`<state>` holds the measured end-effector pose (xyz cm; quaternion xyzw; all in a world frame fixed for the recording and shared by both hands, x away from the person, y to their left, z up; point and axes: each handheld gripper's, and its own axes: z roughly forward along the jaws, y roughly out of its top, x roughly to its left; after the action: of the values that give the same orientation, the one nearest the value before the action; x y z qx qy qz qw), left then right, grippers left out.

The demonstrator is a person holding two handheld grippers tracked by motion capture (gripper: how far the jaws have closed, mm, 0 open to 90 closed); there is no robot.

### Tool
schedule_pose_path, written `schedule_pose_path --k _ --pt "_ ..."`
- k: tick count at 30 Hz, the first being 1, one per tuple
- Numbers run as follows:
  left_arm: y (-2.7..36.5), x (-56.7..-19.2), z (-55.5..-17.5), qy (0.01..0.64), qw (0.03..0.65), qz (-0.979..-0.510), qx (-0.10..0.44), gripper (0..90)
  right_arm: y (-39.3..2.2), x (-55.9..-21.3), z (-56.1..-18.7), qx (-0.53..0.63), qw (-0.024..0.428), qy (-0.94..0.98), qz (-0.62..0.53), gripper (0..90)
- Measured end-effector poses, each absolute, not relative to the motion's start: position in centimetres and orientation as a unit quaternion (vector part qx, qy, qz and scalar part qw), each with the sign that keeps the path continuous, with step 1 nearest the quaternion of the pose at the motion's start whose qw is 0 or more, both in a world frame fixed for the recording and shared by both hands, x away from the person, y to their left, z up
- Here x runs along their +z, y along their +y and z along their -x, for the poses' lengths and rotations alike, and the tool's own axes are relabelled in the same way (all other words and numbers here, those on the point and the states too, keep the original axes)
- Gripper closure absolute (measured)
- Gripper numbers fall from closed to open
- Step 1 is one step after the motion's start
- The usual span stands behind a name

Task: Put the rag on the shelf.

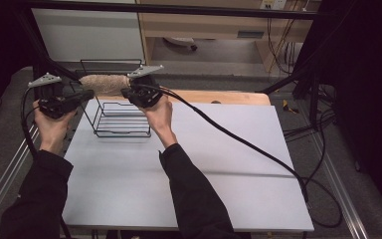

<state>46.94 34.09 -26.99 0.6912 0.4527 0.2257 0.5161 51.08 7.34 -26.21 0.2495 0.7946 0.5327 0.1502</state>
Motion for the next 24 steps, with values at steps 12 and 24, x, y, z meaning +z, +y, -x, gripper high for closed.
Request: schedule_pose_path --k 12,24 --pt "34.4 -25.7 -45.3 0.441 0.527 -0.687 0.236 77.2 6.3 -24.5 -49.3 0.55 0.153 0.786 -0.234 81.1" --pt "34.3 -24.9 -43.7 0.436 0.521 -0.691 0.247 60.4 4.9 -23.9 -48.3 0.556 0.147 0.784 -0.235 62.4"
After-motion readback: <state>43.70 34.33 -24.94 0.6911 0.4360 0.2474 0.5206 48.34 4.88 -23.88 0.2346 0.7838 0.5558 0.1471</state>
